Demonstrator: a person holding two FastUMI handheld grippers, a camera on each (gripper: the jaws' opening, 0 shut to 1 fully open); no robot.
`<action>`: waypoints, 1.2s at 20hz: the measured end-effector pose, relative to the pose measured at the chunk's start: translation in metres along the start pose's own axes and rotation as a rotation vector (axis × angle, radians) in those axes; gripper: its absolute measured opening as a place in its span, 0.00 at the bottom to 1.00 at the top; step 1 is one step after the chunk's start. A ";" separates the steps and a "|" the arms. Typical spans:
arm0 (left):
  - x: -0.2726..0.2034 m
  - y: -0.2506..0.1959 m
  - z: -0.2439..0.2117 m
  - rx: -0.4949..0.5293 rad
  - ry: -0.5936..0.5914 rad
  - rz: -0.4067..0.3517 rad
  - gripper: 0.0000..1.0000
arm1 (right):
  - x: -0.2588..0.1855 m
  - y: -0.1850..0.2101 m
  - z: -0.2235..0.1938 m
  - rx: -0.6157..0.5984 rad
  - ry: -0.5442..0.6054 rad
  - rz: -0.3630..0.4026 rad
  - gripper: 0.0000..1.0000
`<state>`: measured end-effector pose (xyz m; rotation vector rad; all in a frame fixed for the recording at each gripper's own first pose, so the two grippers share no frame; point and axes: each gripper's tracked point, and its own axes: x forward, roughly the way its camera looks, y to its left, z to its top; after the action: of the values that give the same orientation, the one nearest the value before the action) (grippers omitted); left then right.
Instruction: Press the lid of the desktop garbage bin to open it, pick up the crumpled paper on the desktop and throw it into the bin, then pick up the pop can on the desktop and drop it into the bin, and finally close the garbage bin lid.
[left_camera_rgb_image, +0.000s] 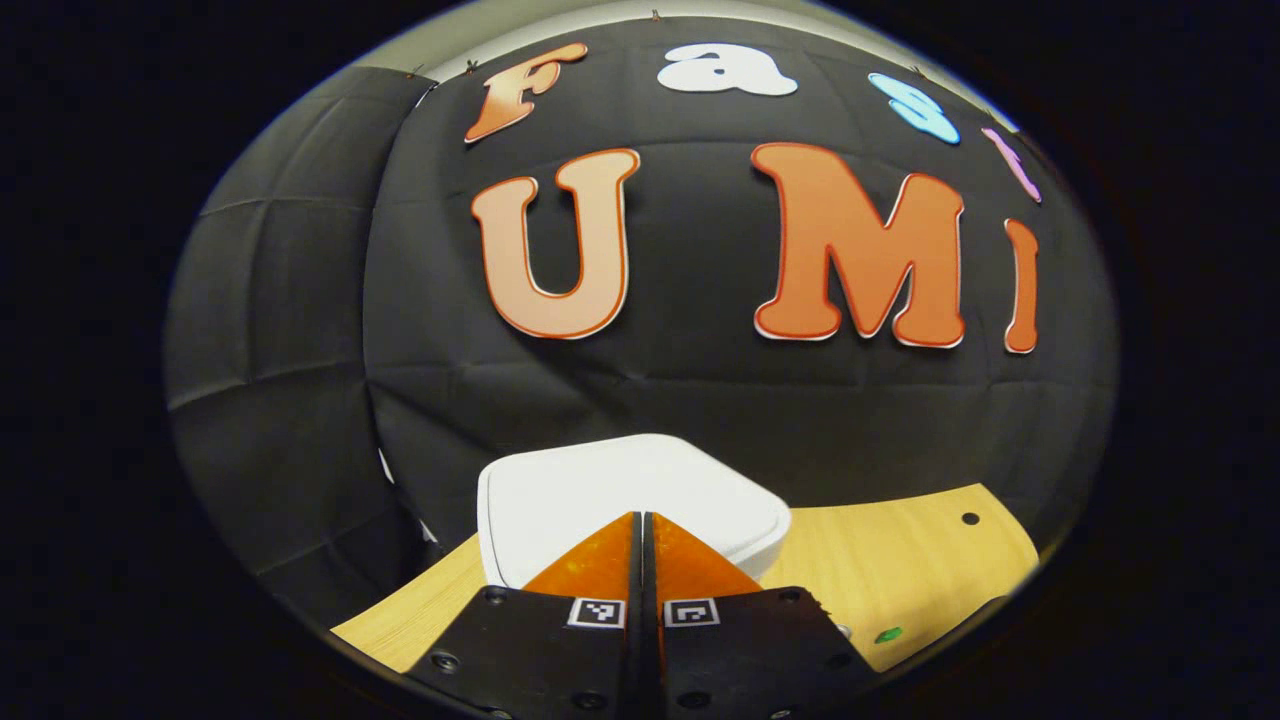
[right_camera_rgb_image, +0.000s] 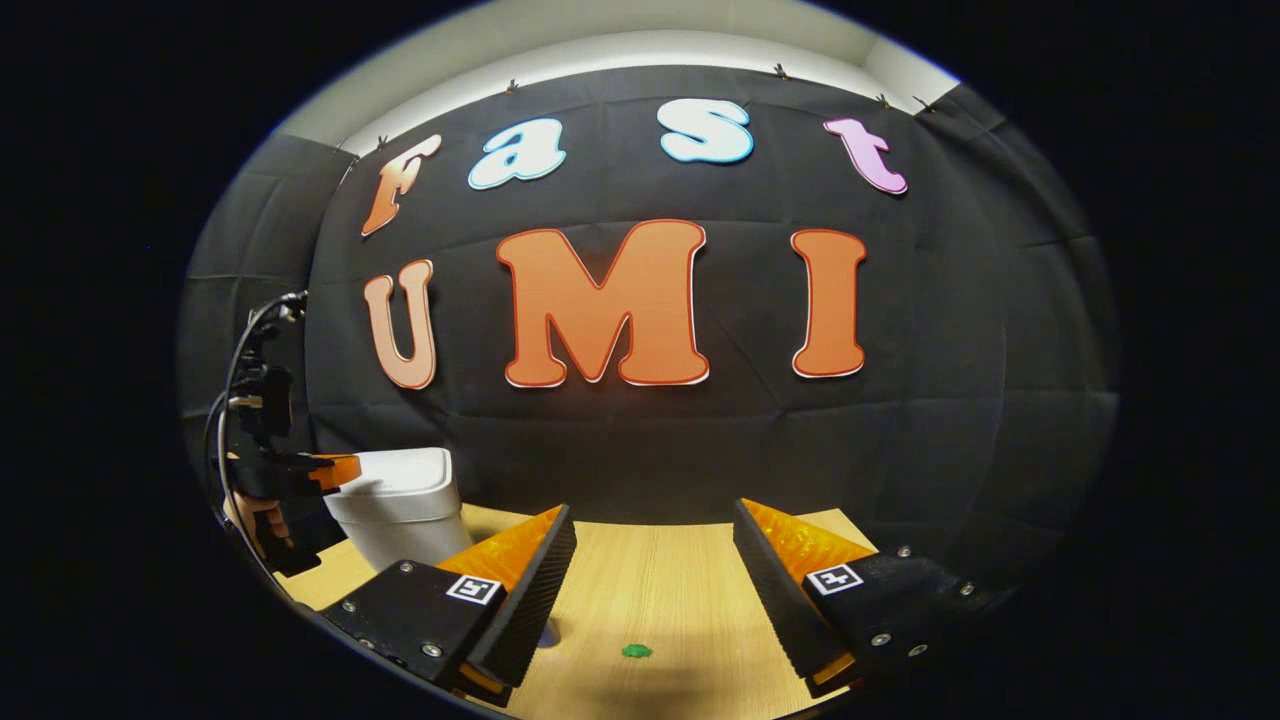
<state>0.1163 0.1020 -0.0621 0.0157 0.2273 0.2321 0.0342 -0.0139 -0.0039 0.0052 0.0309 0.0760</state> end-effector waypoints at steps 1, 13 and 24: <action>0.007 0.002 -0.004 0.008 0.008 0.004 0.00 | 0.001 -0.002 0.000 0.000 0.003 -0.005 0.95; 0.016 0.007 -0.014 0.039 0.002 0.028 0.00 | 0.015 0.005 -0.012 -0.007 0.037 0.003 0.95; -0.051 -0.022 0.065 0.079 -0.185 -0.019 0.11 | 0.010 -0.008 -0.006 0.025 0.022 -0.028 0.95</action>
<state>0.0874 0.0690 0.0121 0.1133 0.0528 0.2014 0.0448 -0.0215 -0.0100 0.0294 0.0534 0.0477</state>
